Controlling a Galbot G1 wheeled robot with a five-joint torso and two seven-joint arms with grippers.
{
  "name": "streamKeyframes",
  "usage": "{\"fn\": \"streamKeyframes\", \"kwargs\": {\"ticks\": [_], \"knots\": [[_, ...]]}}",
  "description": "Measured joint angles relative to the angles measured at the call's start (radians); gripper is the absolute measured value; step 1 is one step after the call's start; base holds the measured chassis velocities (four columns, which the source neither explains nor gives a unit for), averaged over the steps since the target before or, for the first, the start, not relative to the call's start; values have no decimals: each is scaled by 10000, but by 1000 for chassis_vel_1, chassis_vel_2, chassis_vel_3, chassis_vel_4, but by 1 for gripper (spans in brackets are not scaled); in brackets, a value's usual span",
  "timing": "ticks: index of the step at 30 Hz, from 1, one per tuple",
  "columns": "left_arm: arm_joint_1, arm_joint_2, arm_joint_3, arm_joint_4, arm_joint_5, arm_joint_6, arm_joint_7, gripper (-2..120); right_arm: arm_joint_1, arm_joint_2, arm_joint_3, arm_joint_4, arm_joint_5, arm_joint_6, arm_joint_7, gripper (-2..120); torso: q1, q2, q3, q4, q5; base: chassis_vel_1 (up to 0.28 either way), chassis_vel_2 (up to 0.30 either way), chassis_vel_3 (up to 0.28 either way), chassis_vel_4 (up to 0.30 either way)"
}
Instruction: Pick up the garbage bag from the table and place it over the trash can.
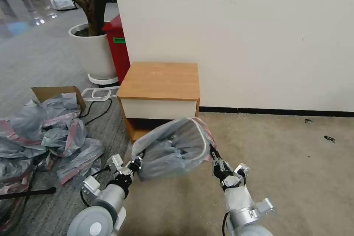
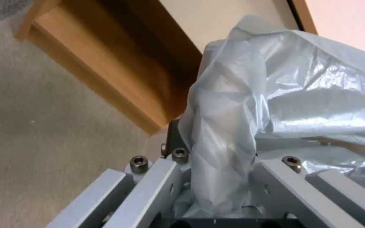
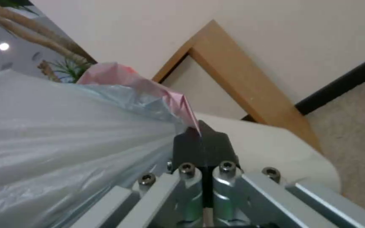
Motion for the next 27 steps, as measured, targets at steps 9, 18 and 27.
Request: {"fn": "streamKeyframes", "kwargs": {"ticks": [9, 18, 27], "knots": [[-184, 291, -209, 63, 178, 72, -8, 4, -925, -165, 94, 1287, -89, 221, -293, 26, 0, 0, 0, -1, -3, 0, 0, 0, 0], [-148, 447, -185, 82, 17, 251, 80, 4, -344, -498, 505, 1384, 1029, -366, -573, 60, 0, 0, 0, 0, 0, 0, 0, 0, 0], [-107, 536, -187, -2, -144, 514, 235, 4, 540, -1044, 480, 496, 1140, -845, -725, 89, 0, 0, 1, 0, 1, 0, 0, 0, 0]]}}
